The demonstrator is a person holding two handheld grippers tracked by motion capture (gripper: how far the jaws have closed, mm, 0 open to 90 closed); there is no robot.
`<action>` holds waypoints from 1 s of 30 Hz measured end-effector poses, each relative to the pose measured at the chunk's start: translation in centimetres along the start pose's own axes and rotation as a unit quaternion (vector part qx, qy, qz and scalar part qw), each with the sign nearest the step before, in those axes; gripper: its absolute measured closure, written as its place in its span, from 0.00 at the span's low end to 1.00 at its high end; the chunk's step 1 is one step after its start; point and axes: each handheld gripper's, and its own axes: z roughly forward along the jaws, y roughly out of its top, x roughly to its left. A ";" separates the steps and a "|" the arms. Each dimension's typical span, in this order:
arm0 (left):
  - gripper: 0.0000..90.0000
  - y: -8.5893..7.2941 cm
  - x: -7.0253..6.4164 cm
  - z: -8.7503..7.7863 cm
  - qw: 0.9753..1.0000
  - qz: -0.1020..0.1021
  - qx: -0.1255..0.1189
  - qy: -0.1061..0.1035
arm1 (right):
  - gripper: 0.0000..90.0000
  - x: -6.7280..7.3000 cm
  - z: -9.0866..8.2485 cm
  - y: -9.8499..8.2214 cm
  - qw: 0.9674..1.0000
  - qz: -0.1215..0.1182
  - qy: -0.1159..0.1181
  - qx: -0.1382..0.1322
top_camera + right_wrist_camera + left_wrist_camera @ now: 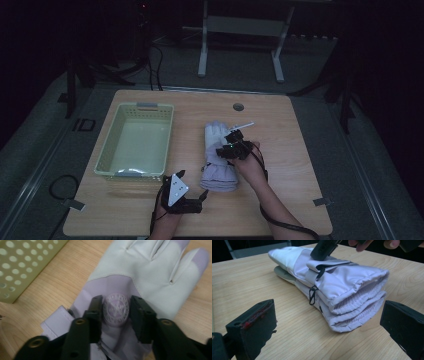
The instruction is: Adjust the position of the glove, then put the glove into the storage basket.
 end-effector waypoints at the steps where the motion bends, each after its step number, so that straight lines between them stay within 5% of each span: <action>1: 0.00 0.0 0.0 0.0 1.000 0.000 0.001 0.000 | 0.59 0.0 -0.1 0.0 1.000 -0.008 -0.001 -0.005; 6: 0.00 0.1 -0.1 0.1 1.000 0.006 0.009 -0.004 | 0.39 -0.2 -1.3 -0.4 0.999 -0.028 0.008 -0.027; 11: 0.00 0.1 -0.2 0.1 1.000 0.009 0.011 -0.007 | 0.17 -1.3 -2.5 -1.1 0.996 -0.052 0.045 -0.049; 18: 0.00 0.6 -0.3 0.1 0.999 0.008 0.026 -0.040 | 0.16 -2.2 -3.8 -2.4 0.988 -0.103 0.063 -0.092; 21: 0.00 1.7 -0.4 -0.4 0.998 0.024 0.019 -0.047 | 0.16 -2.5 -4.5 -2.9 0.984 -0.120 0.060 -0.115; 25: 0.00 3.5 0.2 -1.0 0.999 -0.006 0.009 -0.048 | 0.16 -2.7 -5.1 -3.5 0.981 -0.133 0.061 -0.124; 28: 0.01 4.7 0.9 -0.9 0.996 -0.051 0.027 -0.063 | 0.14 -3.0 -5.3 -3.8 0.985 -0.116 0.063 -0.114; 30: 0.00 5.6 1.0 -0.4 0.996 -0.051 0.058 -0.054 | 0.13 -3.3 -5.2 -4.0 0.986 -0.101 0.063 -0.113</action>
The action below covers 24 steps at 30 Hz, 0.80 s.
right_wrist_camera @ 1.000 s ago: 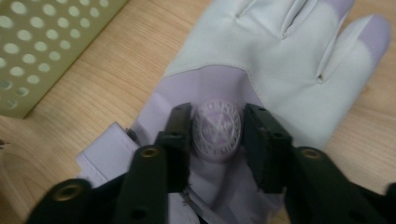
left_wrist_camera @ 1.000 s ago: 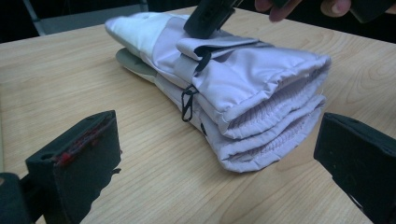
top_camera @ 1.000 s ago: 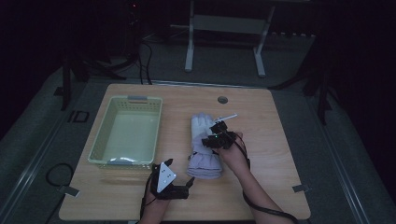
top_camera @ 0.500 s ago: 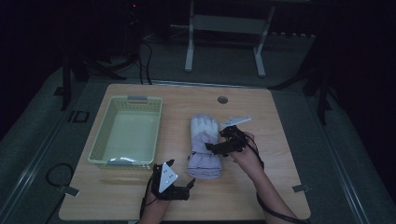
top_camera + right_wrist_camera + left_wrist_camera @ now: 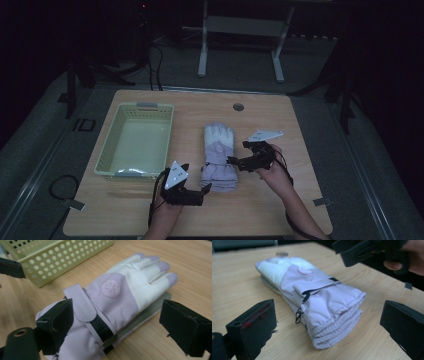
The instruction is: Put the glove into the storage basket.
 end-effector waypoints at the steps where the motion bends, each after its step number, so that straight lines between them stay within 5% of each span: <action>1: 0.01 0.4 -0.1 0.2 1.000 0.002 0.006 0.007 | 0.12 0.0 0.1 -0.1 1.000 0.001 -0.005 -0.001; 5: 0.01 1.8 0.1 1.3 0.999 -0.001 0.029 0.018 | 0.18 -0.1 0.5 0.0 1.000 0.011 -0.023 0.000; 8: 0.17 2.5 0.7 1.8 0.999 -0.022 0.024 0.027 | 0.34 -0.1 0.9 0.2 0.999 0.016 -0.048 0.003; 12: 0.23 2.5 1.4 3.3 0.996 -0.045 0.067 0.038 | 0.46 -0.4 1.8 -0.2 0.998 0.032 -0.056 0.008; 17: 0.24 1.4 1.7 5.1 0.990 -0.075 0.118 0.028 | 0.47 -1.2 3.1 -1.5 0.996 0.071 -0.041 0.023; 24: 0.35 -0.1 1.8 6.3 0.986 -0.096 0.133 0.001 | 0.46 -2.4 4.4 -2.9 0.990 0.128 -0.007 0.053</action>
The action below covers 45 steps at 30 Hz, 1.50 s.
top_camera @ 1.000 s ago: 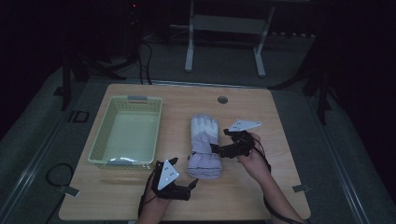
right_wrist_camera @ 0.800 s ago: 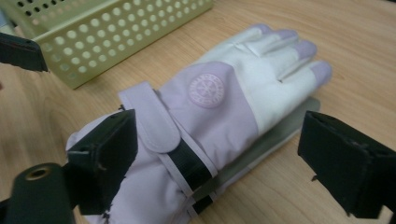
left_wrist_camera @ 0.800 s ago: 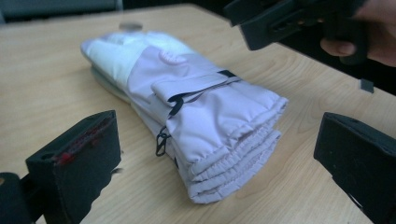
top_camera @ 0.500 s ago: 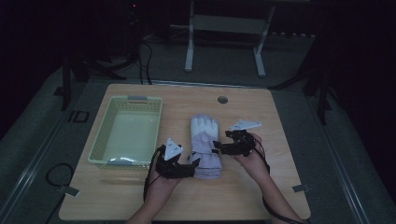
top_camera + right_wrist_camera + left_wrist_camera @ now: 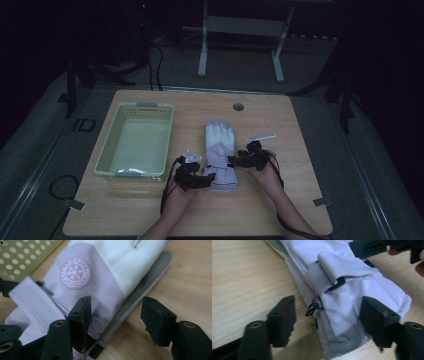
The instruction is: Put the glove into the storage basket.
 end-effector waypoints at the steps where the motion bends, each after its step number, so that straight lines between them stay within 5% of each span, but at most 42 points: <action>1: 0.37 -0.1 0.2 0.2 1.000 -0.003 0.003 -0.009 | 0.46 -0.2 0.2 -0.1 1.000 0.009 0.007 0.005; 5: 0.40 -0.4 1.0 0.7 0.999 -0.013 0.011 -0.031 | 0.45 -1.3 1.0 -0.5 0.996 0.071 0.043 0.022; 6: 0.42 -0.4 1.0 0.7 0.999 -0.013 0.011 -0.031 | 0.45 -1.3 1.0 -0.5 0.996 0.071 0.043 0.022; 8: 0.48 -0.3 1.3 1.0 0.998 -0.014 0.020 -0.052 | 0.48 -2.0 1.5 -0.6 0.991 0.104 0.075 0.029; 10: 0.52 -0.2 1.4 1.1 0.998 -0.016 0.025 -0.062 | 0.51 -2.2 1.8 -0.7 0.989 0.112 0.096 0.030; 13: 0.60 0.0 1.6 1.1 0.997 -0.011 0.035 -0.073 | 0.72 -2.4 2.0 -0.7 0.984 0.128 0.122 0.036; 18: 0.80 0.6 1.3 0.8 0.996 -0.004 0.054 -0.070 | 0.87 0.1 1.1 -0.1 0.998 0.045 0.045 0.029; 20: 0.82 0.9 1.2 0.5 0.996 -0.006 0.059 -0.071 | 0.88 0.9 0.9 0.0 0.999 0.022 0.021 0.020; 24: 0.84 1.5 1.2 0.0 0.995 -0.006 0.070 -0.077 | 0.89 2.4 0.3 0.5 1.000 -0.010 -0.013 0.017; 31: 0.84 2.8 1.1 -1.3 0.995 0.004 0.070 -0.076 | 0.89 3.4 -0.6 1.5 0.999 -0.021 -0.025 0.005; 45: 0.84 5.4 1.5 -5.0 0.995 0.028 0.060 -0.068 | 0.89 5.6 -2.4 4.8 0.999 -0.033 -0.017 -0.023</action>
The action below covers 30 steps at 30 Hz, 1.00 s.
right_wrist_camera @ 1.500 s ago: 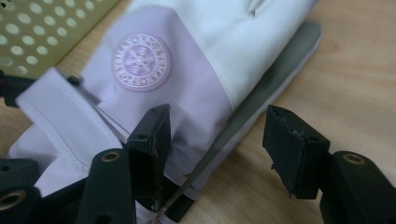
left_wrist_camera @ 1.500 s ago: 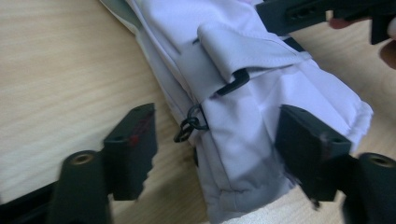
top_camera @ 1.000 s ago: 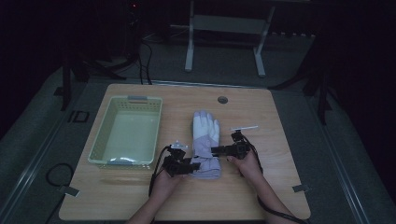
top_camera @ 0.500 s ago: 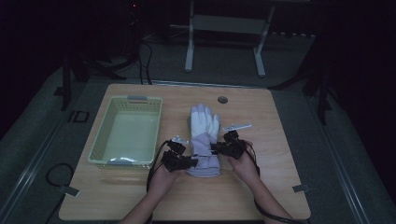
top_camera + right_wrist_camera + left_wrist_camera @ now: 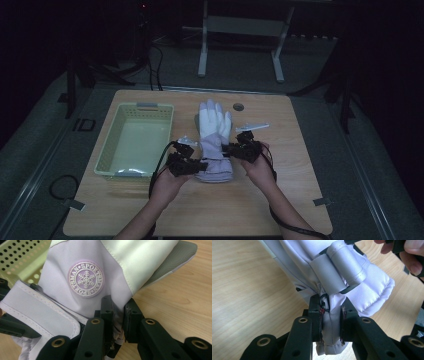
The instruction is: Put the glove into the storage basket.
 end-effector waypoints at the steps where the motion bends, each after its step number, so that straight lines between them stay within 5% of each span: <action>1: 0.84 0.1 0.0 -0.3 1.000 0.000 -0.003 0.001 | 0.89 0.1 -0.1 0.2 1.000 -0.002 0.001 -0.002; 15: 0.84 2.0 1.6 -4.4 0.999 0.017 0.007 0.030 | 0.89 2.7 0.6 4.4 1.000 -0.017 0.001 -0.006; 30: 0.84 2.2 4.1 -10.1 0.998 0.024 0.021 0.060 | 0.89 7.2 2.7 8.7 0.999 -0.036 0.019 -0.010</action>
